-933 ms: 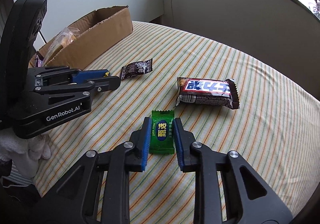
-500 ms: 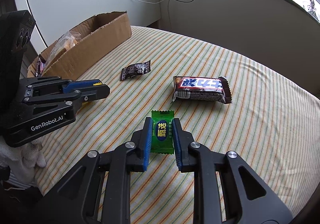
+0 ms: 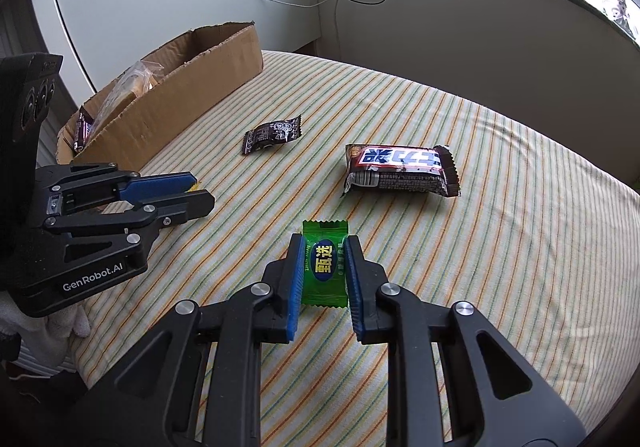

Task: Organize snacks
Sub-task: 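Grasp the yellow candy packet with the left tool while the right tool grasps the green candy packet, then carry the yellow and green packets into the box and open both tools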

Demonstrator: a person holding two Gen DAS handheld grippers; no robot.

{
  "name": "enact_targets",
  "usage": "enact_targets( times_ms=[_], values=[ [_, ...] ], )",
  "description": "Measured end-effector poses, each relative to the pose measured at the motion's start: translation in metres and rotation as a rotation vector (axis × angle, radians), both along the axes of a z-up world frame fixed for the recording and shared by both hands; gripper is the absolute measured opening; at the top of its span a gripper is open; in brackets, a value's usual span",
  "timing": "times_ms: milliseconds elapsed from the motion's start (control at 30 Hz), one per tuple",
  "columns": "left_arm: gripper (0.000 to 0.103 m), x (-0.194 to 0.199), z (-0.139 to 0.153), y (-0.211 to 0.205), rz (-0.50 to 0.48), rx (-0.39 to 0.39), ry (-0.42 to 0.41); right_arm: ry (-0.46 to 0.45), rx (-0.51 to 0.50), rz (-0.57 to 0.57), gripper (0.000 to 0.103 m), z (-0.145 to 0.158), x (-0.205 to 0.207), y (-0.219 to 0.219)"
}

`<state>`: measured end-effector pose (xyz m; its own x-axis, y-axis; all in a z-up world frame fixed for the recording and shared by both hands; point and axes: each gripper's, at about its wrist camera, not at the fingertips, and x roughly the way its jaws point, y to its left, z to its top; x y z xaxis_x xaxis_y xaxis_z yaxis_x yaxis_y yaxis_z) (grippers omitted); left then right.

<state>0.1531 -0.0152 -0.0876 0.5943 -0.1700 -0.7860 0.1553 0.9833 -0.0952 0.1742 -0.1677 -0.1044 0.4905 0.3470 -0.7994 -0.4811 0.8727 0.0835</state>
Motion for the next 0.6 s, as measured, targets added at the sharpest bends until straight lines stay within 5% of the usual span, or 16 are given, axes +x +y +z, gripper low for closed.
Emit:
enact_targets(
  times_ms=[133,600],
  values=[
    [0.022,0.0,-0.006,0.004,0.01,-0.006,0.009,-0.002,0.001,-0.002,0.02,0.0,0.0,-0.001],
    [0.009,-0.024,0.018,0.014,0.024,-0.025,-0.066,-0.037,0.01,-0.013,0.02,0.014,-0.003,0.001]
  ],
)
